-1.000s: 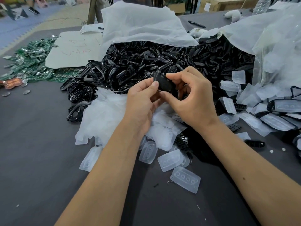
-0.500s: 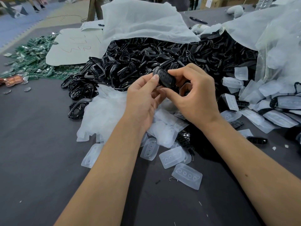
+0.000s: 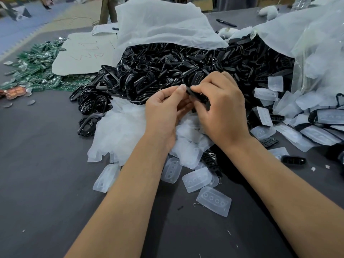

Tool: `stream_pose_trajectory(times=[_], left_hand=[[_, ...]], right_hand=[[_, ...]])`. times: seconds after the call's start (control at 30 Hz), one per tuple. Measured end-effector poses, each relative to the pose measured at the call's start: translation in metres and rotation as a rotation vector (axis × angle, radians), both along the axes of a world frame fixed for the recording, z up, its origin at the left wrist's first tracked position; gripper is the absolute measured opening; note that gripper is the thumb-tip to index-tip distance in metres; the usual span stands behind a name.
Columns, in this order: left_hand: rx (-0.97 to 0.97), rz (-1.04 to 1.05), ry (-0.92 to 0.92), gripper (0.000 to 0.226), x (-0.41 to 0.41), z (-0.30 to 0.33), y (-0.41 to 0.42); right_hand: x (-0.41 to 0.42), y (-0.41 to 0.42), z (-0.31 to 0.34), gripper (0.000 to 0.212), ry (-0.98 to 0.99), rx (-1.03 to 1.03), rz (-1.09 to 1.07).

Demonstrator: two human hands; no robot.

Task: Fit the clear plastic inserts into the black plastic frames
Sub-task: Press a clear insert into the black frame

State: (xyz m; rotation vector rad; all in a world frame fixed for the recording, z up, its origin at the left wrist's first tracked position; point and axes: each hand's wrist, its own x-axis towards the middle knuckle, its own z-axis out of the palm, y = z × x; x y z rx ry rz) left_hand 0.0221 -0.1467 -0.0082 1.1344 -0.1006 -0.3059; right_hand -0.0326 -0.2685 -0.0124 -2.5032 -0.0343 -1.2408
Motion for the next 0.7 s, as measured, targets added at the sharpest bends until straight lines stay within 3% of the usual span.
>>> stream_pose_trajectory(times=[0.13, 0.2, 0.33, 0.47, 0.7], left_hand=[[0.01, 0.021, -0.027, 0.016, 0.0, 0.001, -0.001], [0.12, 0.111, -0.153, 0.009, -0.002, -0.001, -0.002], [0.399, 0.171, -0.476, 0.019, -0.004, -0.005, -0.005], [0.439, 0.2, -0.538, 0.01, -0.002, -0.007, -0.002], [0.53, 0.277, -0.529, 0.014, -0.001, -0.009, -0.004]], right_hand=[[0.003, -0.006, -0.001, 0.011, 0.003, 0.243, -0.02], [0.004, -0.014, -0.001, 0.011, 0.016, 0.408, -0.003], [0.006, -0.022, -0.005, 0.01, 0.121, 0.656, 0.152], [0.006, -0.019, -0.005, 0.014, 0.169, 0.676, 0.265], [0.006, -0.017, -0.006, 0.015, 0.166, 0.603, 0.152]])
